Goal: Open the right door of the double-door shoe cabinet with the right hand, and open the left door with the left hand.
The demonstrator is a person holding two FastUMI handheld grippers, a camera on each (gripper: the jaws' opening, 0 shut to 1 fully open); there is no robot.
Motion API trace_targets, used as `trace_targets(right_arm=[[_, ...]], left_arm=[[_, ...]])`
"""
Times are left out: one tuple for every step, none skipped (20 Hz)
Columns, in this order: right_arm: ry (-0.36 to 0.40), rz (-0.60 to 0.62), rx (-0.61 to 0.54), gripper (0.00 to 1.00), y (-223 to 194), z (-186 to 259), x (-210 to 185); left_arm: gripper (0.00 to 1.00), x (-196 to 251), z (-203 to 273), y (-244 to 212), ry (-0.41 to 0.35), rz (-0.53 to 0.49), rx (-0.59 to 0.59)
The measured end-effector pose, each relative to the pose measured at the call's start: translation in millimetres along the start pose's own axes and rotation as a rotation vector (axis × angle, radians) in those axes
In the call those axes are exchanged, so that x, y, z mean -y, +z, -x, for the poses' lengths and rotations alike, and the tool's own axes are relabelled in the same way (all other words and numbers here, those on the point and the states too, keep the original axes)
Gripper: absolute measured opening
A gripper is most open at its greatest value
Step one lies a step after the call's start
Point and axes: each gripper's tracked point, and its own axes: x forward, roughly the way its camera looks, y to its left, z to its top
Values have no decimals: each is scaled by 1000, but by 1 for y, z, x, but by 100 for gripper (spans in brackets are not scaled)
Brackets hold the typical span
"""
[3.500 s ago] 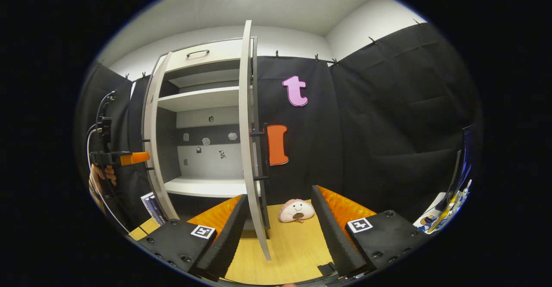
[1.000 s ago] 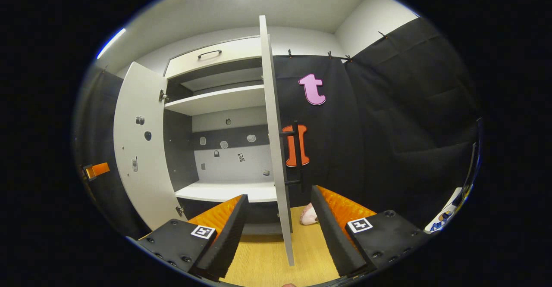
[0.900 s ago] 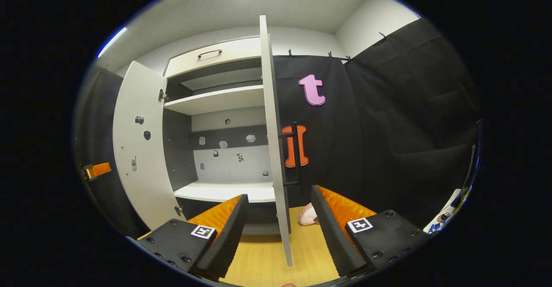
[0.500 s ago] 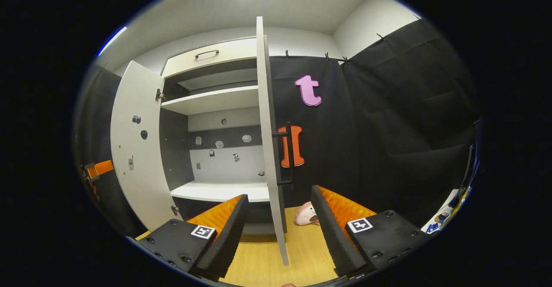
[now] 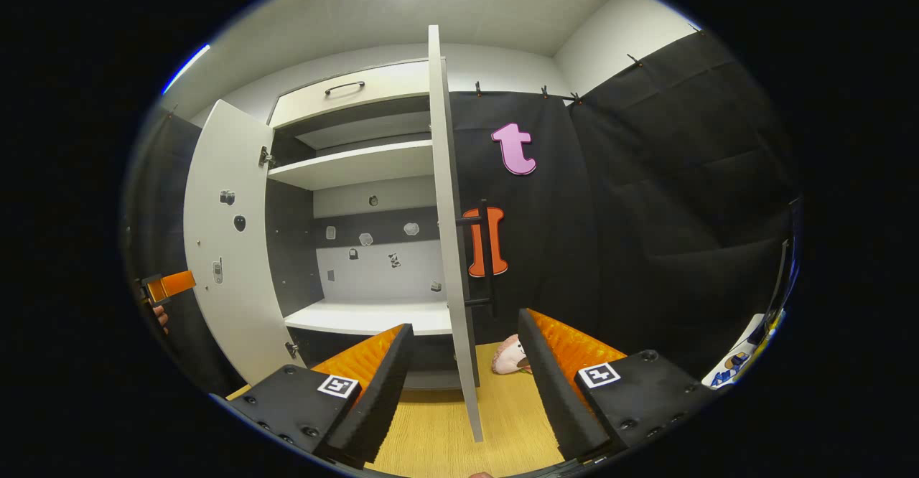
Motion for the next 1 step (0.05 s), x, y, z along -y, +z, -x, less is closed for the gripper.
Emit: trace_targets(right_arm=[[1,-1,-1,96,0,0,0]], left_arm=[[95,-1,0,0,4,-2,0]])
